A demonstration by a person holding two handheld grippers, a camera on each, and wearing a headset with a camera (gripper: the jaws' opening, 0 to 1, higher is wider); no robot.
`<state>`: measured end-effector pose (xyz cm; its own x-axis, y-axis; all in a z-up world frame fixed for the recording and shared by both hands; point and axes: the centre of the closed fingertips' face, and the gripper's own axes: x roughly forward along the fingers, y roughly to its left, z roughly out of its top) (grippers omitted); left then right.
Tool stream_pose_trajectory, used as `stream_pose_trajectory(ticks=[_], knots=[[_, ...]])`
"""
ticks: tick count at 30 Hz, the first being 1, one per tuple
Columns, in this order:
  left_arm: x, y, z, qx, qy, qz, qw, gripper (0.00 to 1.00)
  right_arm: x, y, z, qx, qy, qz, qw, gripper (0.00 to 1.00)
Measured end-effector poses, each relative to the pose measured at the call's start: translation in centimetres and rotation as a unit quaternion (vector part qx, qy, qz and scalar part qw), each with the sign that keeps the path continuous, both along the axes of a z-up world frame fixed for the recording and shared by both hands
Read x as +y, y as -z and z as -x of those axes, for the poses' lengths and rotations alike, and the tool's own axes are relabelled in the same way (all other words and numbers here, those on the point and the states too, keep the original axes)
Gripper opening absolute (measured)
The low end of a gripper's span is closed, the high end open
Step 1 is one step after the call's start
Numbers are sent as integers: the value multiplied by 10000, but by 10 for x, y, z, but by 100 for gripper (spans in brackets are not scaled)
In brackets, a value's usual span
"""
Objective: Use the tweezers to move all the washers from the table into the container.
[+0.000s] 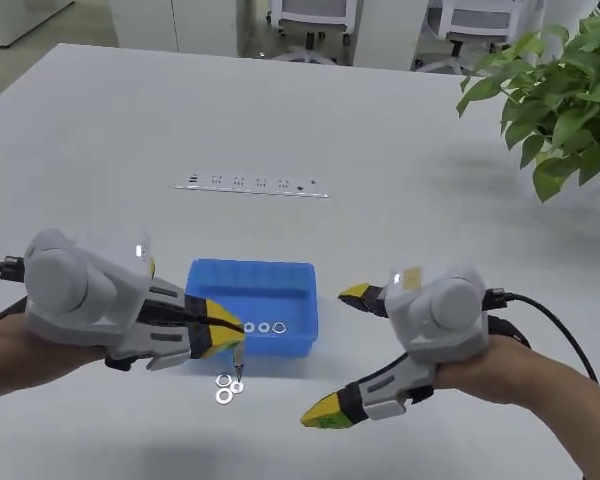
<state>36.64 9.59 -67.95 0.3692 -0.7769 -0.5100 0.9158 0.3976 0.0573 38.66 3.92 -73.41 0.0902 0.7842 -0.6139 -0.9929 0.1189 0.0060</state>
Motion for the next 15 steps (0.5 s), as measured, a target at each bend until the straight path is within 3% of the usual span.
stream_pose_trajectory(ticks=[15], knots=[[0,13,4,101,7,-12,9999,5,1,6,6,81,-26,52,10000,99]])
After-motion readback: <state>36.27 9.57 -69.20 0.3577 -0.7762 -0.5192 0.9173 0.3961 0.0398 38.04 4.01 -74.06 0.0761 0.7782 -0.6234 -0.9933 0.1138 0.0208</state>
